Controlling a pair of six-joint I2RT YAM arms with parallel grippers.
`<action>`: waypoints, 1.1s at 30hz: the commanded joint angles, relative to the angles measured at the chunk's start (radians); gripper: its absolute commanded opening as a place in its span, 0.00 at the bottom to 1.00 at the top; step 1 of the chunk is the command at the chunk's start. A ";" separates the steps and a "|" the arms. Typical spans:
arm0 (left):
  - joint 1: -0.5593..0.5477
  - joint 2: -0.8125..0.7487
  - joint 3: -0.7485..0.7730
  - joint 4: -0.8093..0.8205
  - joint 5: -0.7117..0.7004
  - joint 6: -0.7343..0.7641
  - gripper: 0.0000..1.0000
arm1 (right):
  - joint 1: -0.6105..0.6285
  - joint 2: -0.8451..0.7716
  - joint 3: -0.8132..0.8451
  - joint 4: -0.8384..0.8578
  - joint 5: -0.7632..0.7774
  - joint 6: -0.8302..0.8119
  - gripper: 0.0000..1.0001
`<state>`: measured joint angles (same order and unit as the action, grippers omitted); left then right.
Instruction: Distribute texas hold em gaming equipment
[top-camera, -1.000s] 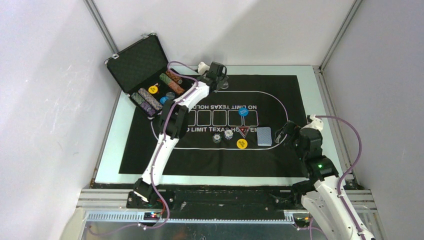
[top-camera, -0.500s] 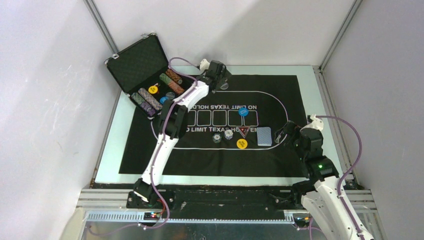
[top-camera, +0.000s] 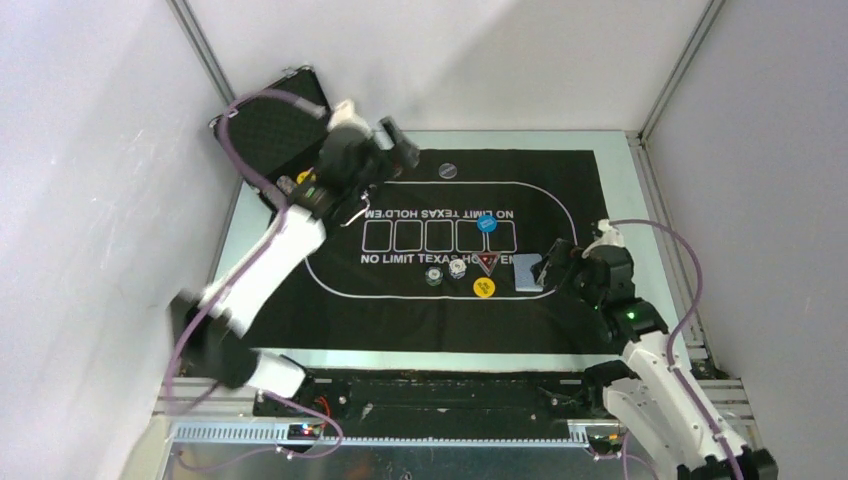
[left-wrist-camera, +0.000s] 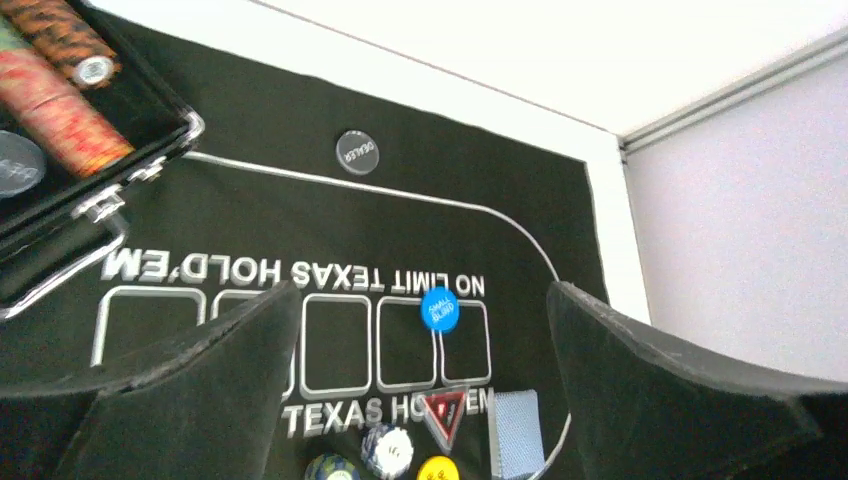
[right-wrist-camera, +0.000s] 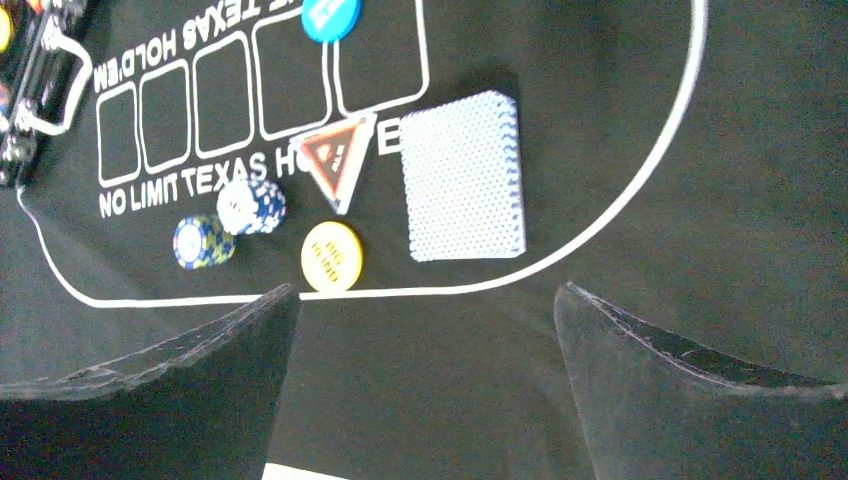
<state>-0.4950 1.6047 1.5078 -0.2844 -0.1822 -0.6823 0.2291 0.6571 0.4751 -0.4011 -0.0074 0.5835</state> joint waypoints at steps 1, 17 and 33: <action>-0.009 -0.389 -0.479 0.105 -0.082 0.041 1.00 | 0.082 0.183 0.094 0.147 -0.060 -0.014 1.00; -0.013 -0.983 -0.983 -0.146 -0.295 -0.058 1.00 | 0.219 1.224 0.925 0.016 0.133 -0.192 0.98; -0.011 -1.006 -1.027 -0.178 -0.341 -0.135 1.00 | 0.211 1.521 1.147 -0.115 0.200 -0.159 0.74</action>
<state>-0.5037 0.6132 0.5156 -0.5243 -0.5217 -0.7792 0.4431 2.1574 1.5848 -0.4652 0.1604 0.4103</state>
